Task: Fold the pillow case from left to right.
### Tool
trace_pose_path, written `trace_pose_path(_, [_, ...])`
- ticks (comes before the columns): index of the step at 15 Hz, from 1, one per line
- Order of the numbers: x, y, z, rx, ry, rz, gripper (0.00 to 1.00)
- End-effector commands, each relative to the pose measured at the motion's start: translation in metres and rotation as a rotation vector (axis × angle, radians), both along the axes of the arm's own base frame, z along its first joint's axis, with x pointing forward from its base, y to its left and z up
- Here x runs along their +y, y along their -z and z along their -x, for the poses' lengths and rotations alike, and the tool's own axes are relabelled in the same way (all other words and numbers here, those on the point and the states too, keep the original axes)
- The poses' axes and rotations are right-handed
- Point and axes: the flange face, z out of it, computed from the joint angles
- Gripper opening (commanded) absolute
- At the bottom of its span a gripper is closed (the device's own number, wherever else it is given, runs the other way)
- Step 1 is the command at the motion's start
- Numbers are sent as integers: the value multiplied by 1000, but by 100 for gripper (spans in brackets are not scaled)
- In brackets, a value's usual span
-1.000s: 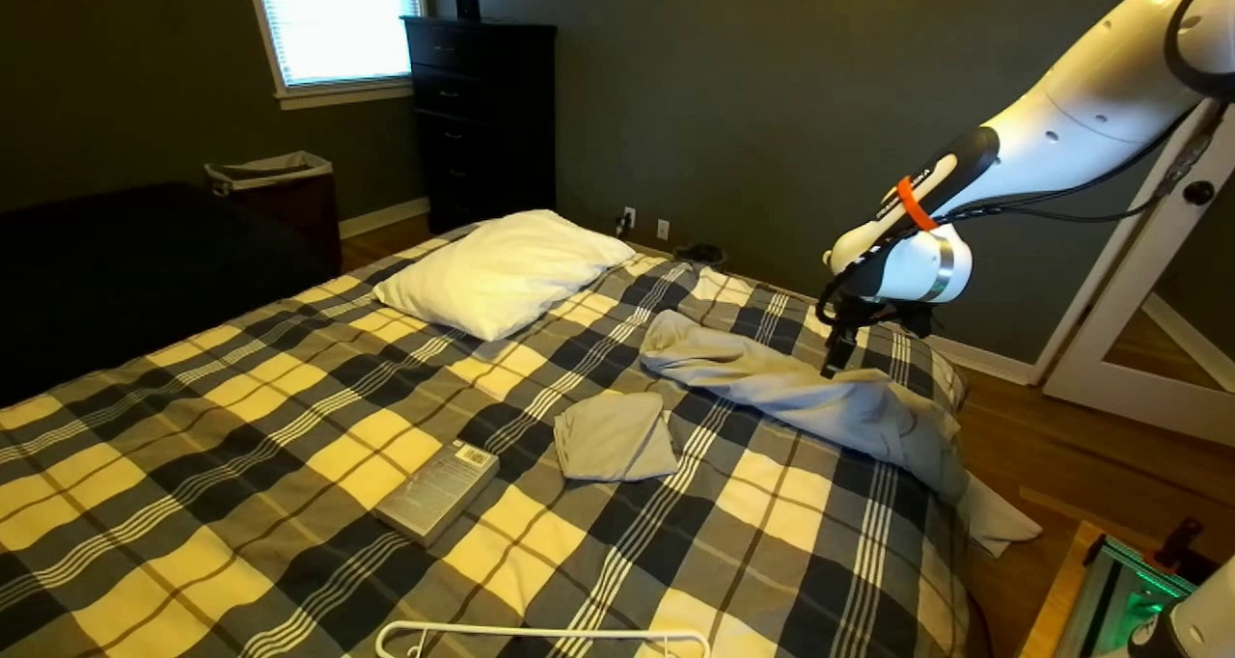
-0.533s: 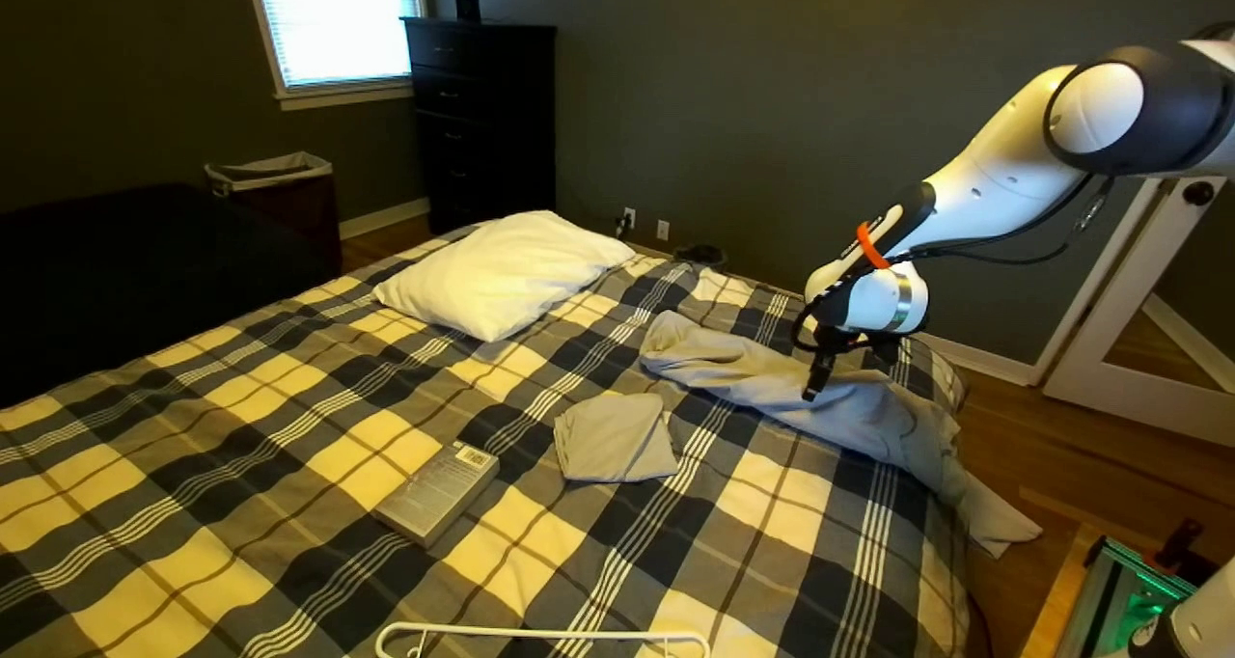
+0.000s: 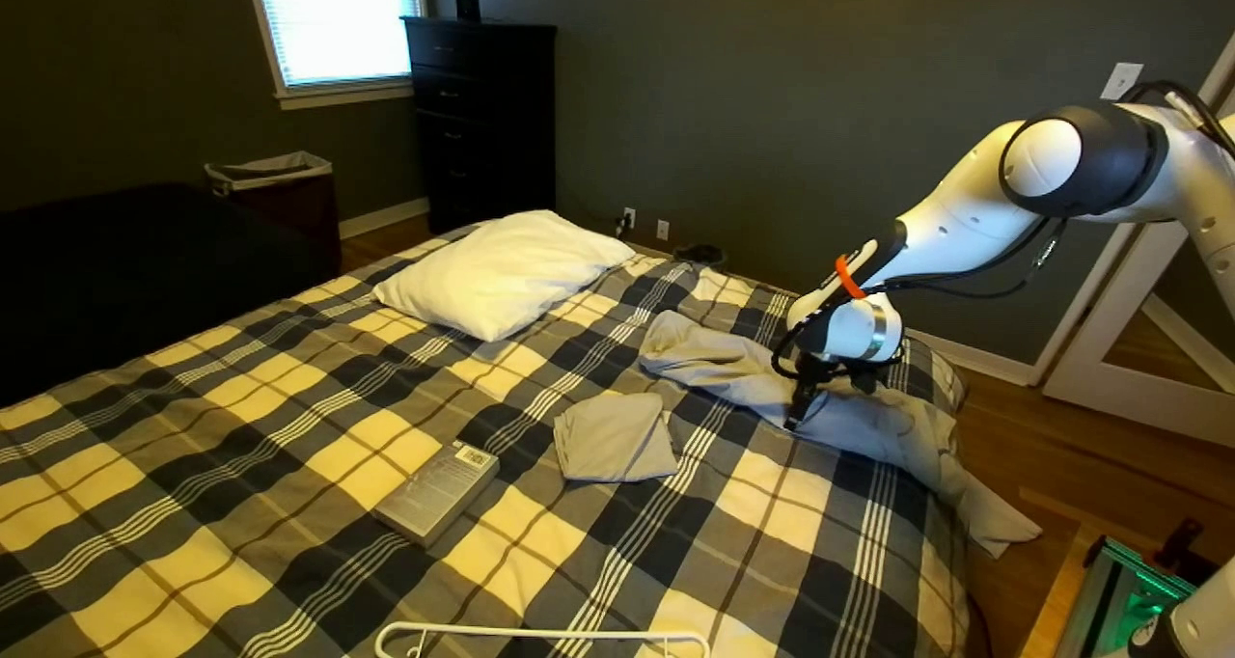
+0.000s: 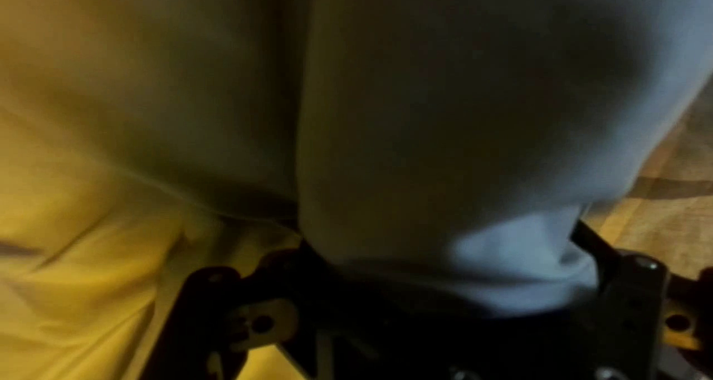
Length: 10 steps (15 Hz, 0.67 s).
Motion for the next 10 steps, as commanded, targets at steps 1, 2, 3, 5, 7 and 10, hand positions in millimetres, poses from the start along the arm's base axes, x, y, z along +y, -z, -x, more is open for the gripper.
trace_pose_path(1, [0,15,-7,24,-11,-21,66])
trace_pose_path(2, [-2,13,-8,19,-11,-20,59])
trace_pose_path(3, [-3,8,-9,9,-11,-15,50])
trace_pose_path(5, [-2,2,-10,-1,-13,-18,35])
trace_pose_path(7, [4,-2,-11,-5,-20,-24,32])
trace_pose_path(10, [18,-12,-16,-19,-43,-127,20])
